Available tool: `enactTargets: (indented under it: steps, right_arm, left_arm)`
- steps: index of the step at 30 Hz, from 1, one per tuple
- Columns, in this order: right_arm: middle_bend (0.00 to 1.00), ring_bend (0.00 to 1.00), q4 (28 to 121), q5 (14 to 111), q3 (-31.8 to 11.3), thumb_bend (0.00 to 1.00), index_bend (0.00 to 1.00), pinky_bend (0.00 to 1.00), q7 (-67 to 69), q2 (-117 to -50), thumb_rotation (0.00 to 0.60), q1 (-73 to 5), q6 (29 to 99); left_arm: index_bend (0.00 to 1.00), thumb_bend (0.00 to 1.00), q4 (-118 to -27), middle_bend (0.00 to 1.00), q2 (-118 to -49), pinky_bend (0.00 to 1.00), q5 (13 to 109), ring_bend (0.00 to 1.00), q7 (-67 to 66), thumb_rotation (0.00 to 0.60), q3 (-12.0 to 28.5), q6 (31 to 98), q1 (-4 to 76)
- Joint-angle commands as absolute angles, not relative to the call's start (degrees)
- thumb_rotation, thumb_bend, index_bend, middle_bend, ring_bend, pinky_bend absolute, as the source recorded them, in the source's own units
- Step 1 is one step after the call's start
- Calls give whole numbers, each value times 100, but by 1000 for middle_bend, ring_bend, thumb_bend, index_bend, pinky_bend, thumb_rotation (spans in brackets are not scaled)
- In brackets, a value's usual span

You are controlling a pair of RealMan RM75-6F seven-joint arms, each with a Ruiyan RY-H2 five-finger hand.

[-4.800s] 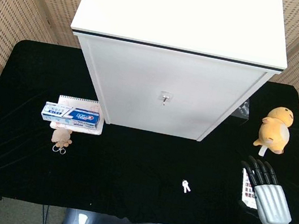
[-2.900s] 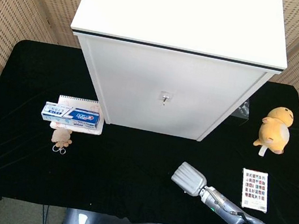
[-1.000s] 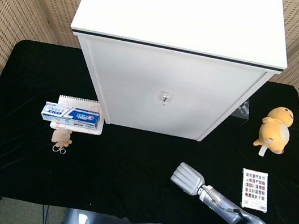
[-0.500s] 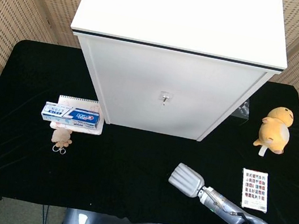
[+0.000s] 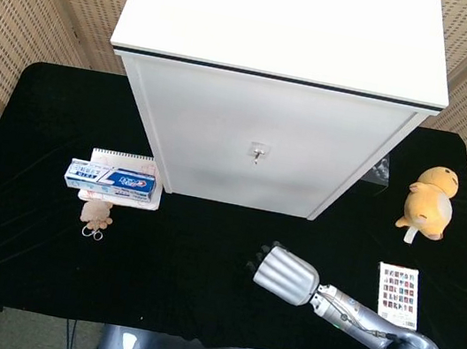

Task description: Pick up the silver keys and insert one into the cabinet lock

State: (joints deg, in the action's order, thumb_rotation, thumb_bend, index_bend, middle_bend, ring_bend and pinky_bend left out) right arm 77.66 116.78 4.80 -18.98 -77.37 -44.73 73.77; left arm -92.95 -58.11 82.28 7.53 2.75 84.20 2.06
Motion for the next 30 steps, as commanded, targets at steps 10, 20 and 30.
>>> enactTargets:
  steps: [10,20,30]
  right_arm:
    - [803,751,7963,11696,-307,589,723,965,-1732,-7283,600,-4902,7803]
    - [803,751,8209,11309,-916,589,724,966,-1821,-7123,600,-5177,7674]
    - [803,751,8240,10746,-1338,588,729,966,-1987,-7084,600,-5362,7320]
  left_arm:
    - [0,0,-9270,0,-5806,0,8198,0,789,600,283,8386,218]
    - [0,0,-9255,0,-5824,0,8106,0,770,600,308,8296,254]
    - [0,0,-9224,0,-5840,0,8026,0,763,600,327,8208,288]
